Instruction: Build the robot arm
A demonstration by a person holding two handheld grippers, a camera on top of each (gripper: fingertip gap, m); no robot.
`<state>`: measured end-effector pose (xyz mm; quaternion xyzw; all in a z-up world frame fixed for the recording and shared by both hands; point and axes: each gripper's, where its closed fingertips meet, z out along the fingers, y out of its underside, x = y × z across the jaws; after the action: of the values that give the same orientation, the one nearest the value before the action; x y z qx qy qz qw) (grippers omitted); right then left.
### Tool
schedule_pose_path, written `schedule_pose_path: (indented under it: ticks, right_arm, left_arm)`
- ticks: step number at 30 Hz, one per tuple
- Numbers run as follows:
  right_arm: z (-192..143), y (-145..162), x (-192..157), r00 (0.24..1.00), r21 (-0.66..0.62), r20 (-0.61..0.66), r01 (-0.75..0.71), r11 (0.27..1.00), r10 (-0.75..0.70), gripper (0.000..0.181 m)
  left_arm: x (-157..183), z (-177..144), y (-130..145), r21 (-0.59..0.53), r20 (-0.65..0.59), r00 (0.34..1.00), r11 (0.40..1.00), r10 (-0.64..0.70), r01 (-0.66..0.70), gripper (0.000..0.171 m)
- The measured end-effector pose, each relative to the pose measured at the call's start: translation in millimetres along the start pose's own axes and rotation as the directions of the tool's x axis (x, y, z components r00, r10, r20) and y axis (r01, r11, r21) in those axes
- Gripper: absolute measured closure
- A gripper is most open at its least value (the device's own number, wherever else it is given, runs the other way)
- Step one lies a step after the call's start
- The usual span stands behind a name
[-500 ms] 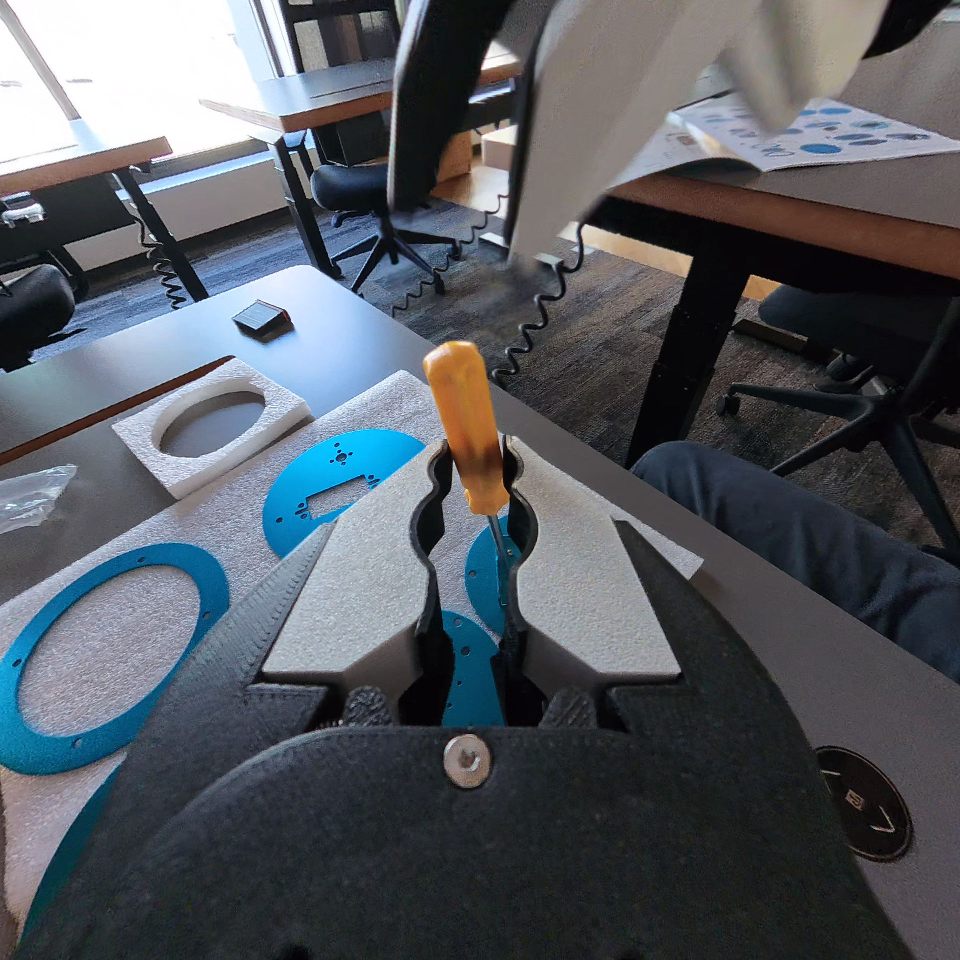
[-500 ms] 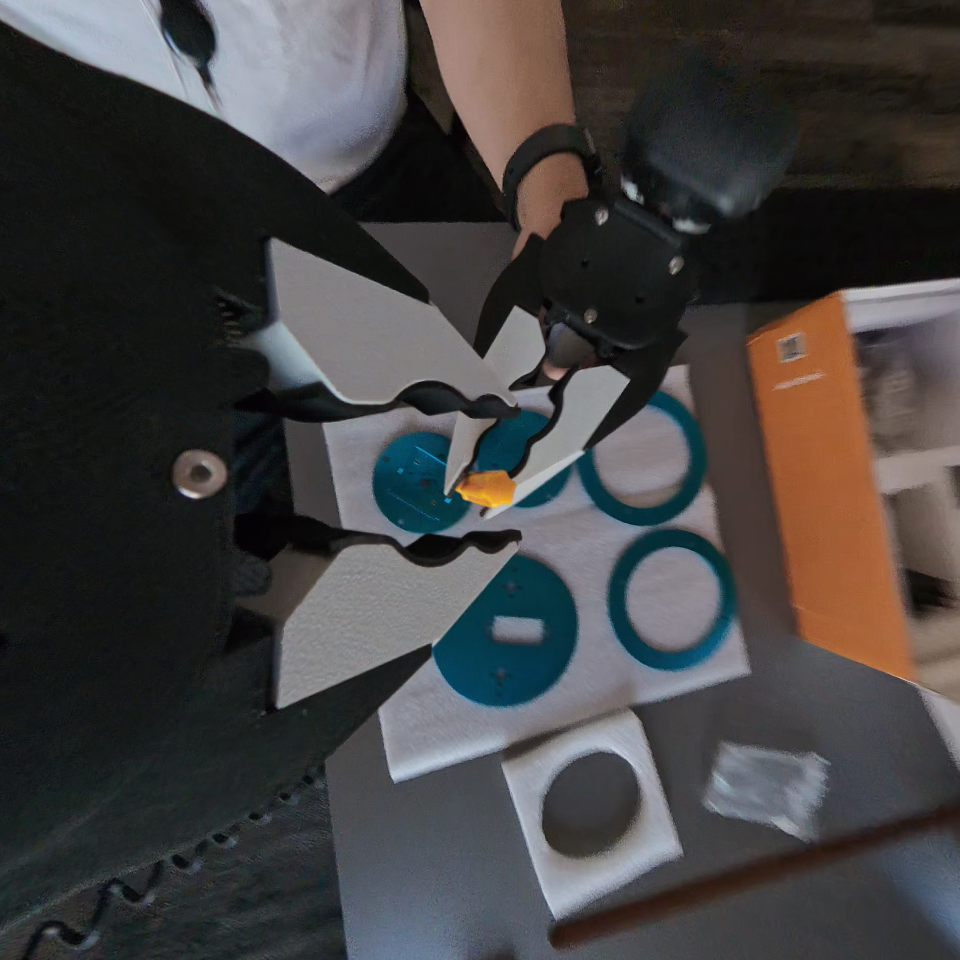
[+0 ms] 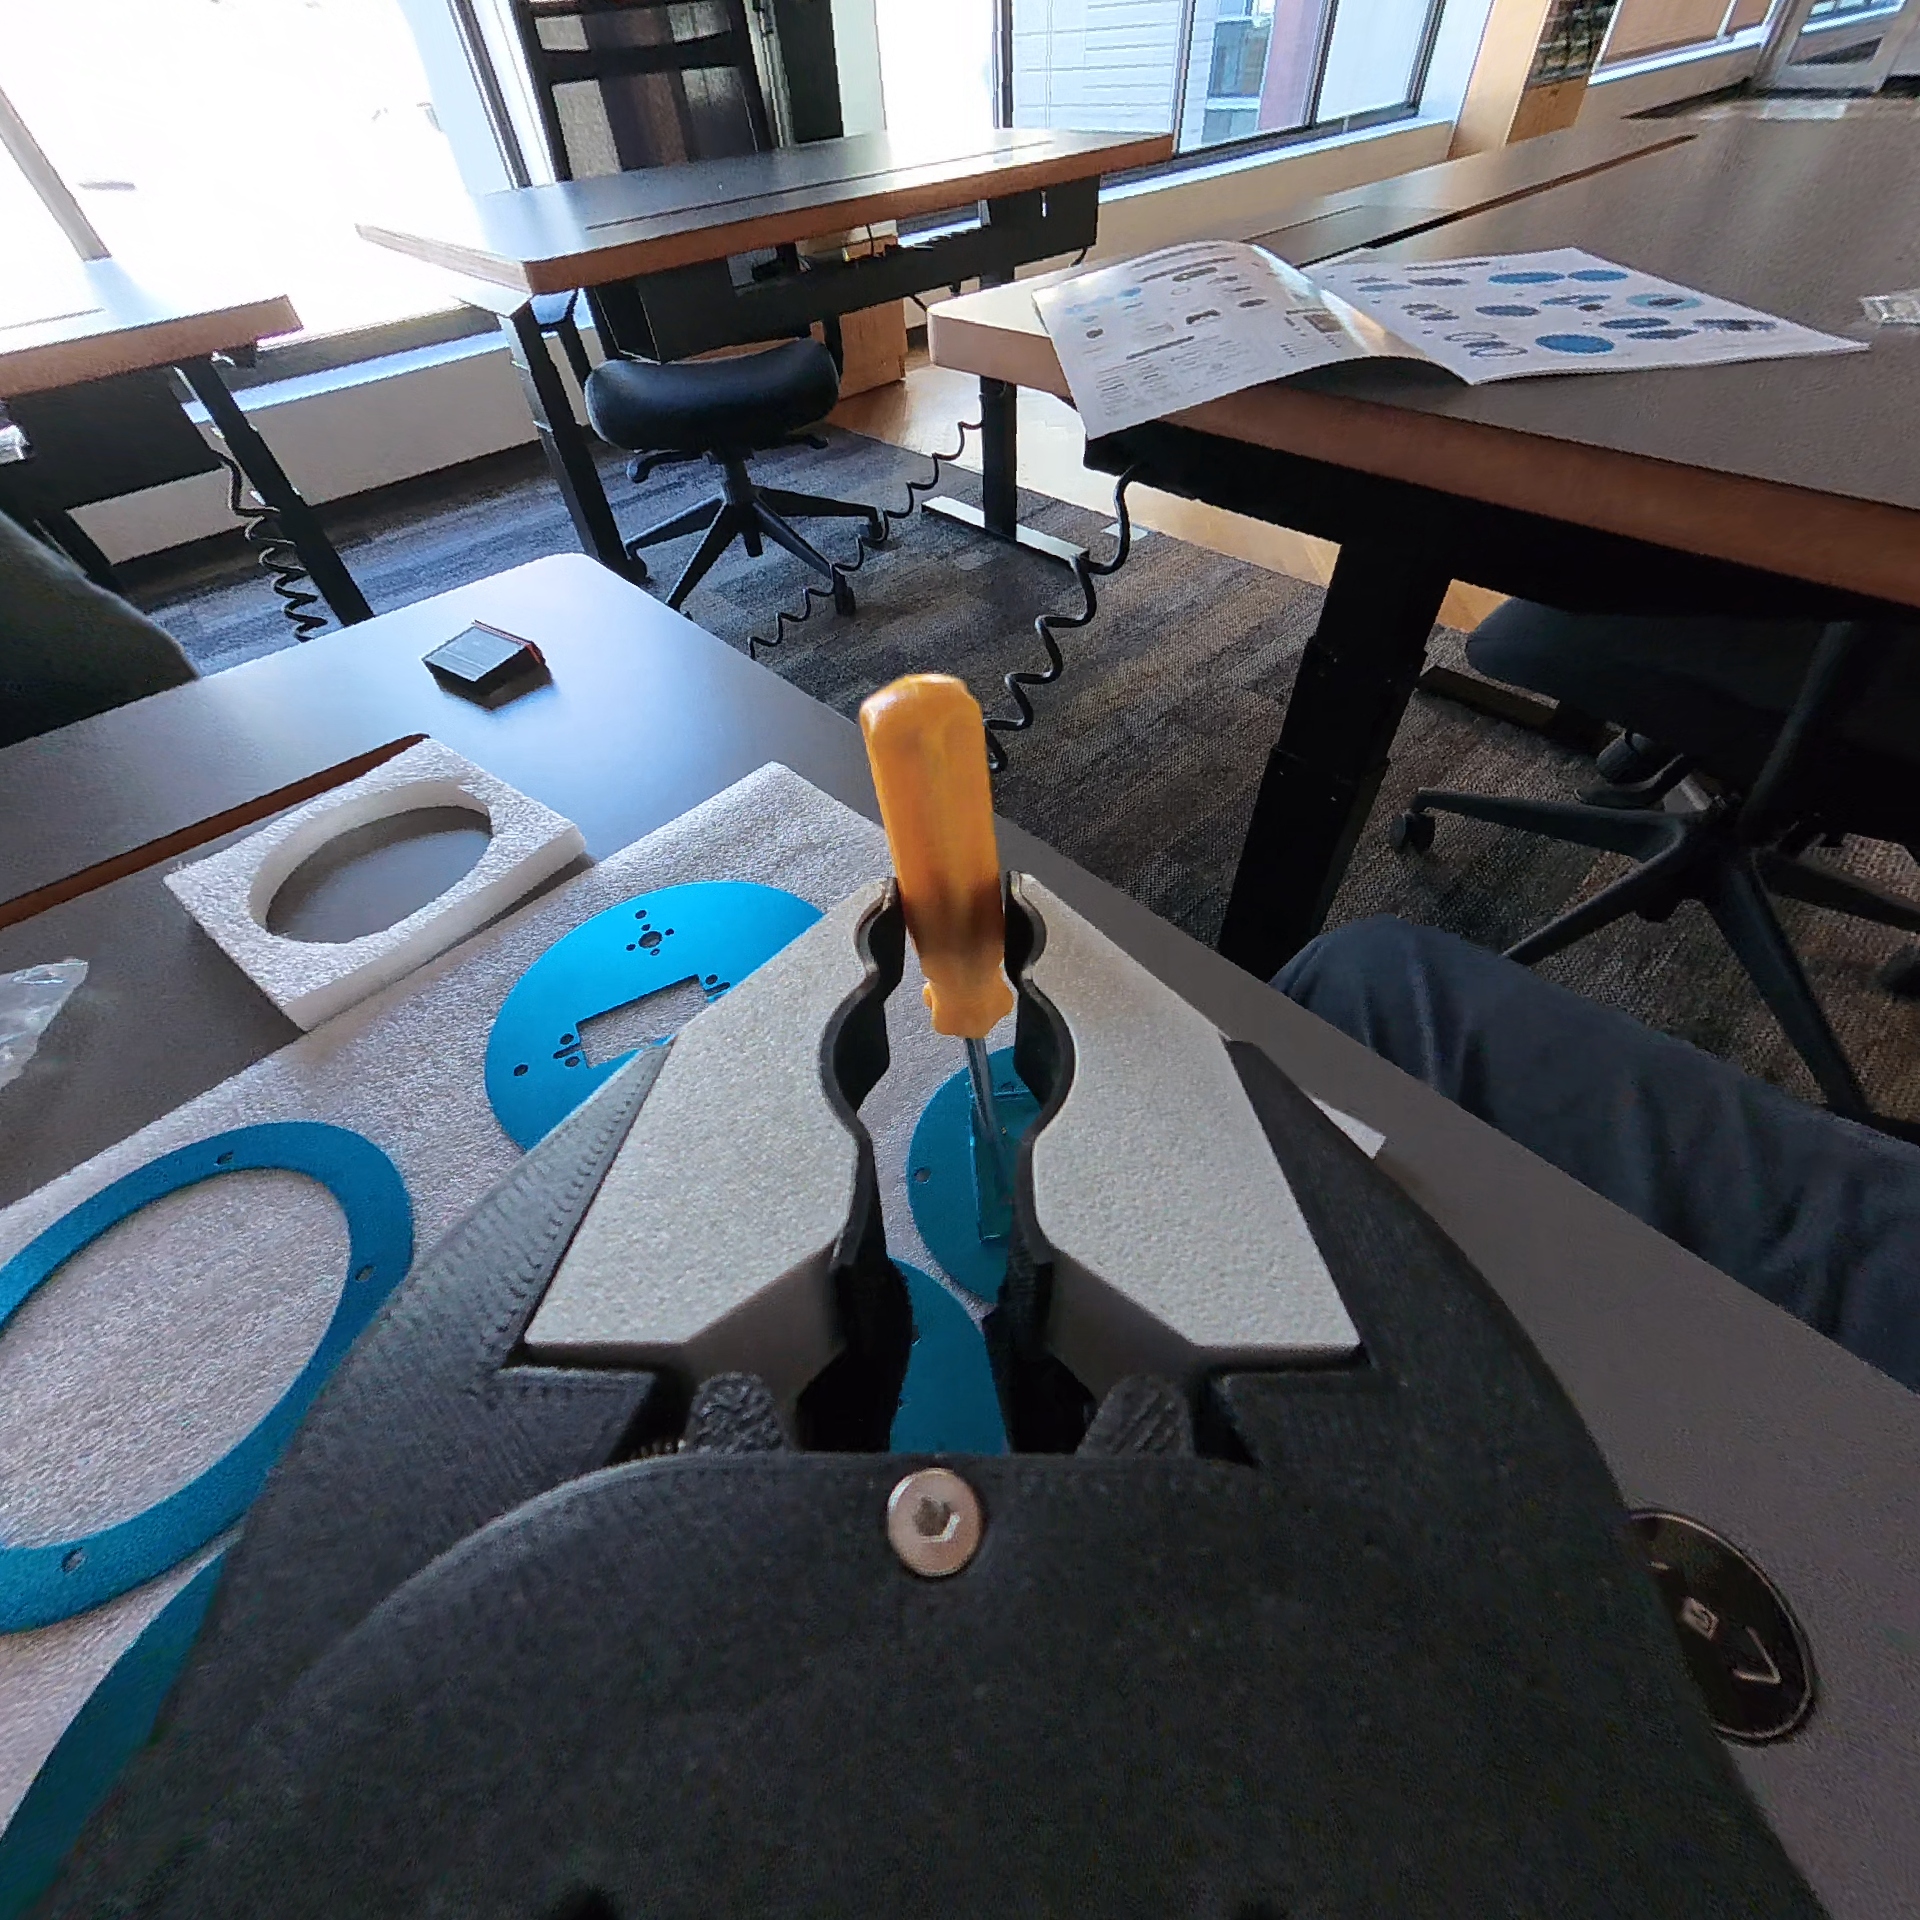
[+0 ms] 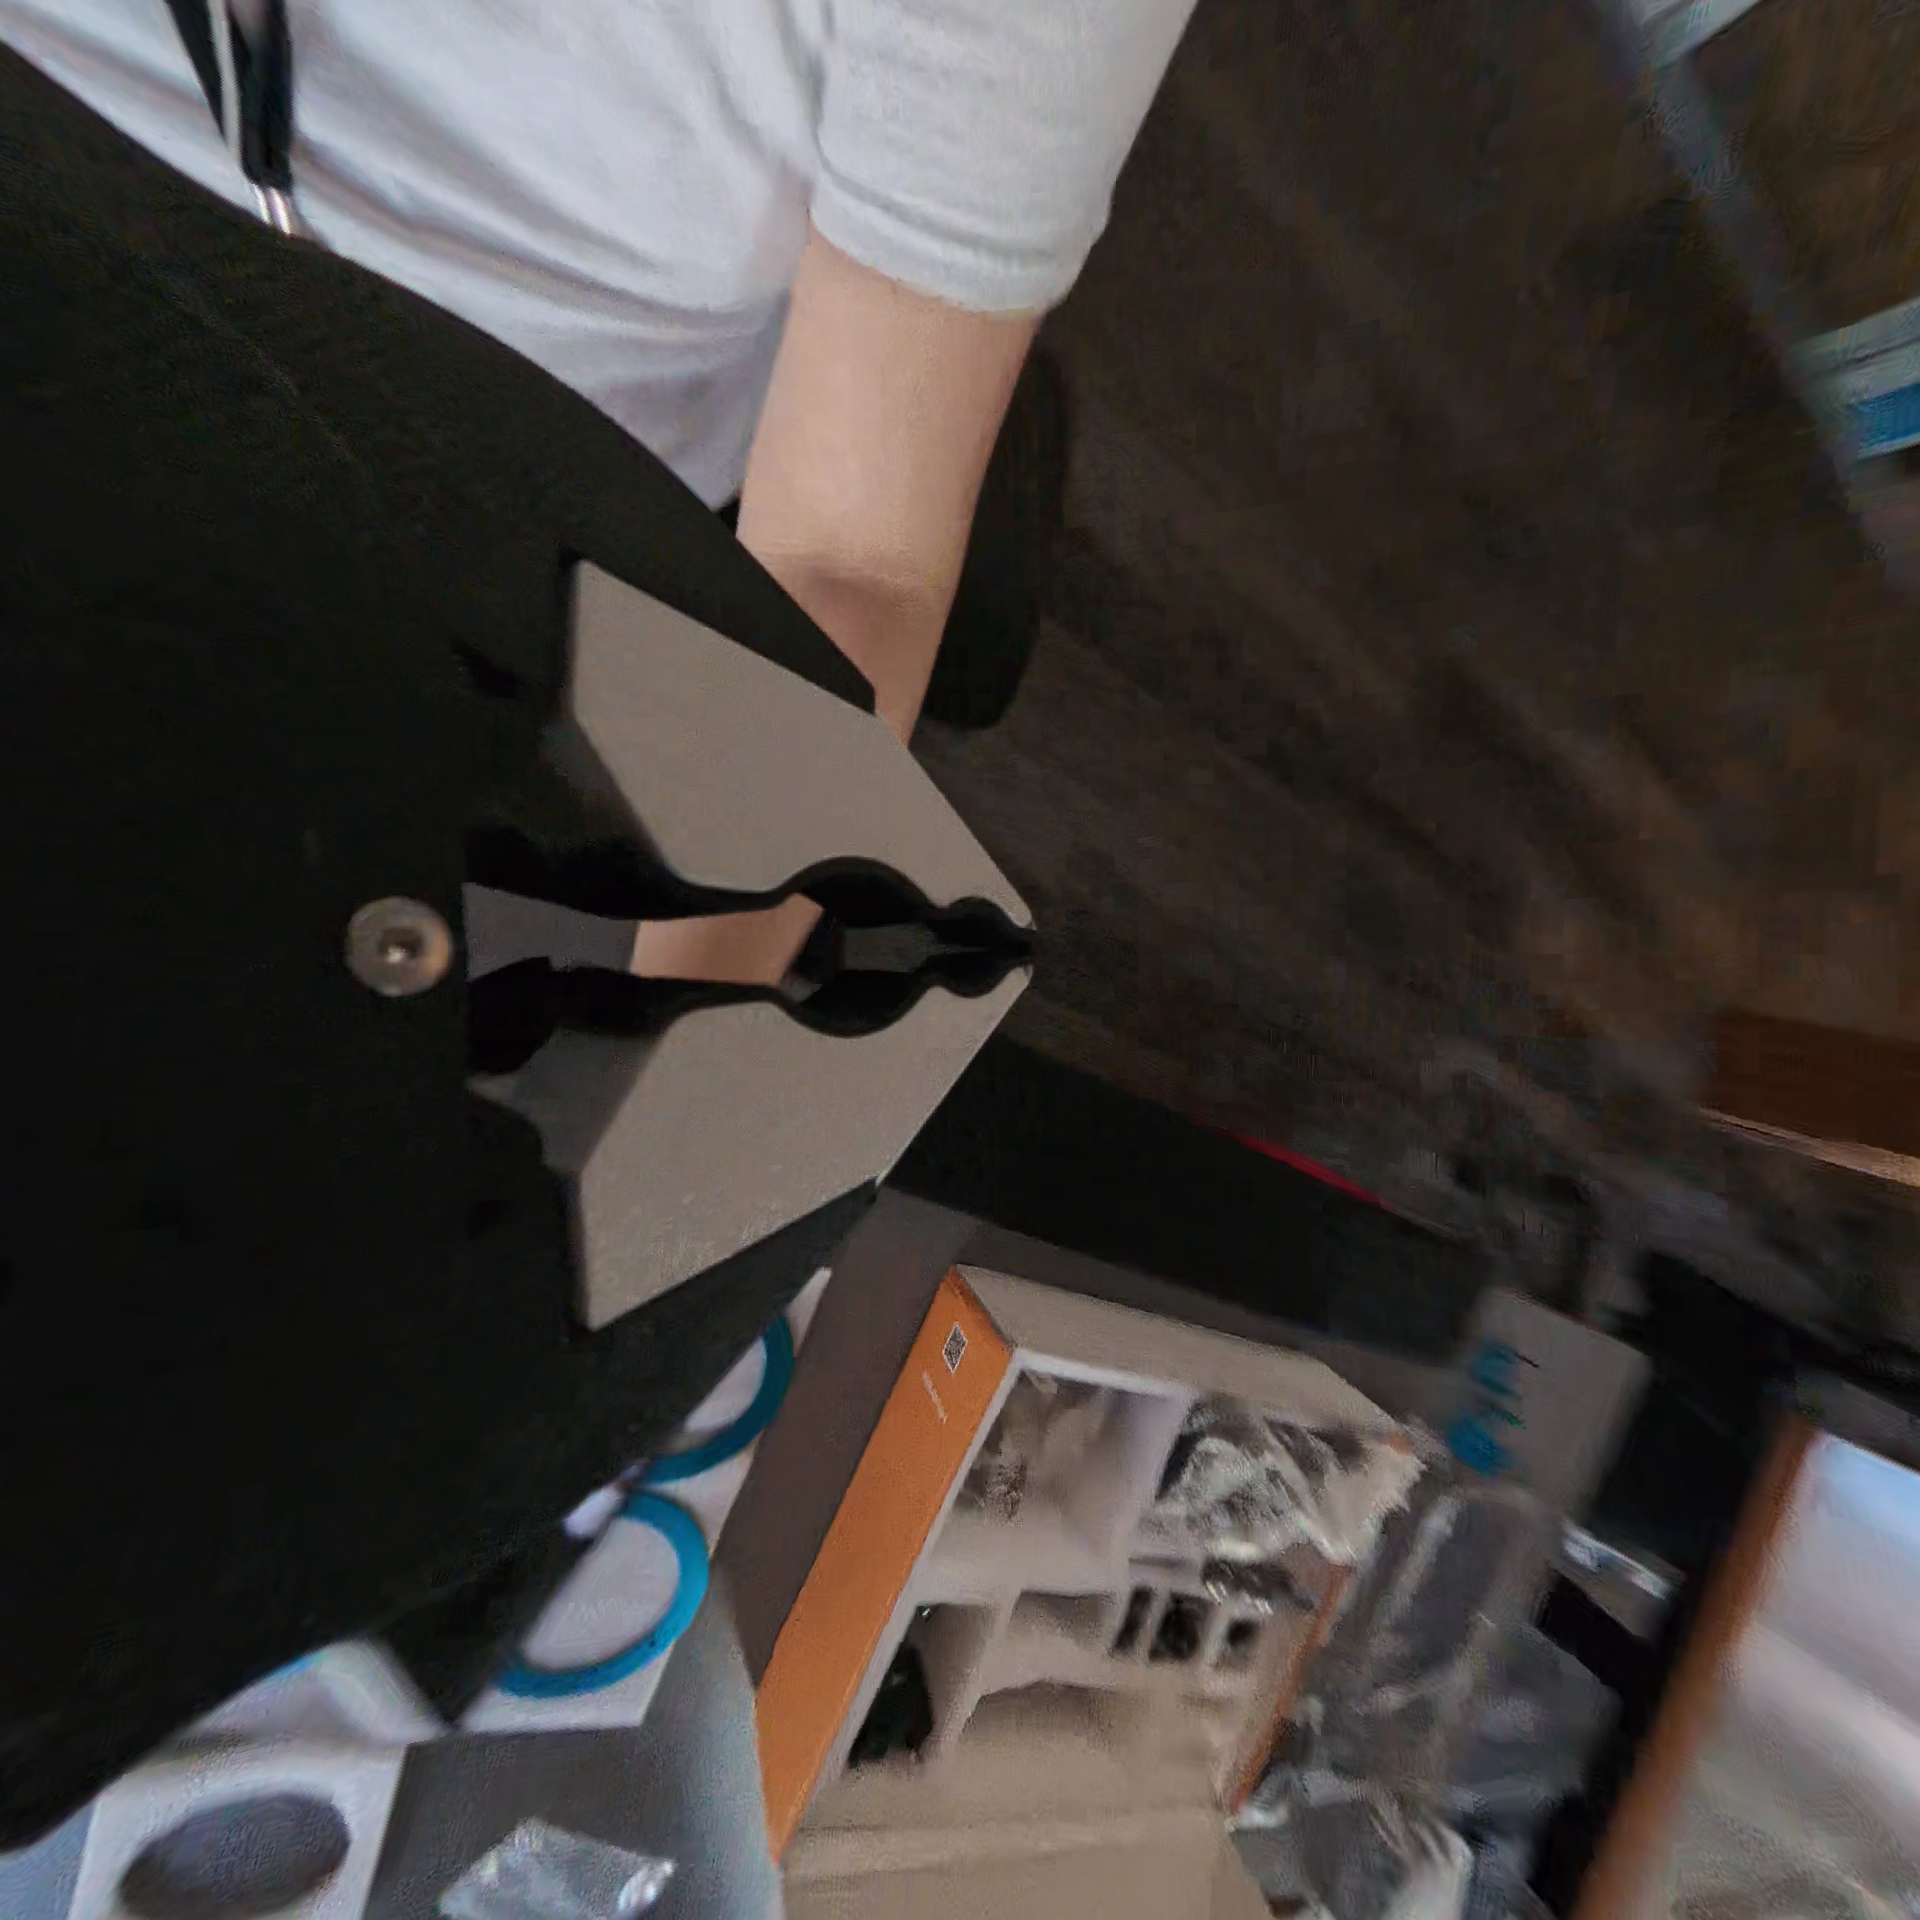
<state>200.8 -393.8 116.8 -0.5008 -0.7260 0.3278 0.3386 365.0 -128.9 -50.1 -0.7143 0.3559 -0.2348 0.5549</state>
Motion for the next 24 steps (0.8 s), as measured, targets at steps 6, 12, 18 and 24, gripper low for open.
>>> schedule_pose_path:
  ticks: [6,12,18,24]
  right_arm:
    - [181,40,15,0.994,-0.477,0.085,0.104,0.873,-0.072,0.181]
    - [160,4,-6,0.993,-0.209,0.109,0.065,0.976,-0.043,0.181]
    - [57,-12,-21,0.999,0.064,0.033,0.000,0.998,-0.002,0.181]
    - [-112,64,52,0.958,0.079,-0.186,-0.207,0.975,0.218,0.181]
  left_arm:
    - [0,4,0,-0.039,-0.001,1.000,0.999,0.005,-0.005,0.154]
    - [6,8,-1,-0.061,-0.021,0.999,0.997,0.042,-0.043,0.154]
    - [5,10,-1,-0.036,-0.031,0.999,0.999,0.008,-0.009,0.155]
    - [4,13,-2,-0.036,-0.050,0.999,0.999,-0.008,0.006,0.155]
